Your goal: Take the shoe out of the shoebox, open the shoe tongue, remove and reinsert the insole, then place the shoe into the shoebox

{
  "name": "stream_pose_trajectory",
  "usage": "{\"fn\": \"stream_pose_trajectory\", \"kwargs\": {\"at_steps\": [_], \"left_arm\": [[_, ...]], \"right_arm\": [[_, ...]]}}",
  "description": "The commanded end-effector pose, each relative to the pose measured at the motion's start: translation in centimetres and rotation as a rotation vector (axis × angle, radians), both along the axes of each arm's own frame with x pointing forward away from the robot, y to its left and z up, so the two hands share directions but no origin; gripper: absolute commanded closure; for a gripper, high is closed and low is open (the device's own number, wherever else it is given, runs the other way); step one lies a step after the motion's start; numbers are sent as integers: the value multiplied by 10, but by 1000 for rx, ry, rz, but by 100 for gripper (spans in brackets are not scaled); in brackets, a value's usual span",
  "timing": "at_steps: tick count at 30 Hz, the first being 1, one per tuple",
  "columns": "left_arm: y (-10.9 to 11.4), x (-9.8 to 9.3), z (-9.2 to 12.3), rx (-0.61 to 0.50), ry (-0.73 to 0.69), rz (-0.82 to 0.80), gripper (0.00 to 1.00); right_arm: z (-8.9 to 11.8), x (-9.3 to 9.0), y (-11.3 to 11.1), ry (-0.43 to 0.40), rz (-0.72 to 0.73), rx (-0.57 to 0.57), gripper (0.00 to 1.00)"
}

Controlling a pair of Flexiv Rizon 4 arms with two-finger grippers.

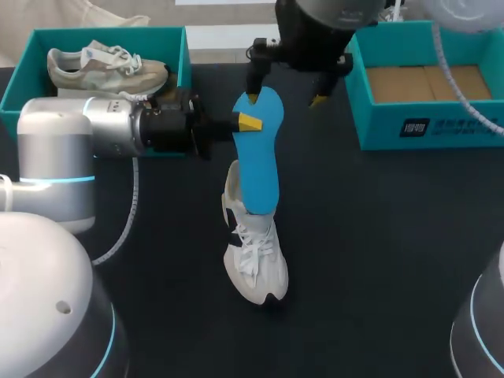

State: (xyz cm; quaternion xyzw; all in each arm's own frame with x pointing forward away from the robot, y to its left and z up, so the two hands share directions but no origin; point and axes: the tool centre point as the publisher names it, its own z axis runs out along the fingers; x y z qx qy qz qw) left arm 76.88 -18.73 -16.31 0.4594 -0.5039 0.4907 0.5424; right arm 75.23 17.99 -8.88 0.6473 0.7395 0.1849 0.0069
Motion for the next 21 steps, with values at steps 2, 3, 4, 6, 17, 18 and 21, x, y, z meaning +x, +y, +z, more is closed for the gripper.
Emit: {"fn": "stream_pose_trajectory", "kwargs": {"at_steps": [2, 3, 4, 6, 17, 18, 21], "left_arm": [[1, -1, 0, 1, 0, 0, 100], [1, -1, 0, 1, 0, 0, 100], [1, -1, 0, 1, 0, 0, 100], [1, -1, 0, 1, 0, 0, 100], [1, -1, 0, 1, 0, 0, 100], [1, -1, 0, 1, 0, 0, 100], [1, -1, 0, 1, 0, 0, 100]], "right_arm": [[-12, 1, -21, 45, 115, 455, 0], [-13, 1, -22, 55, 121, 464, 0], [-14, 2, -23, 65, 113, 465, 0], [-16, 4, -26, 73, 79, 472, 0], [-16, 4, -26, 73, 79, 472, 0], [-16, 4, -26, 73, 79, 472, 0], [-15, 0, -25, 34, 125, 638, 0]]}}
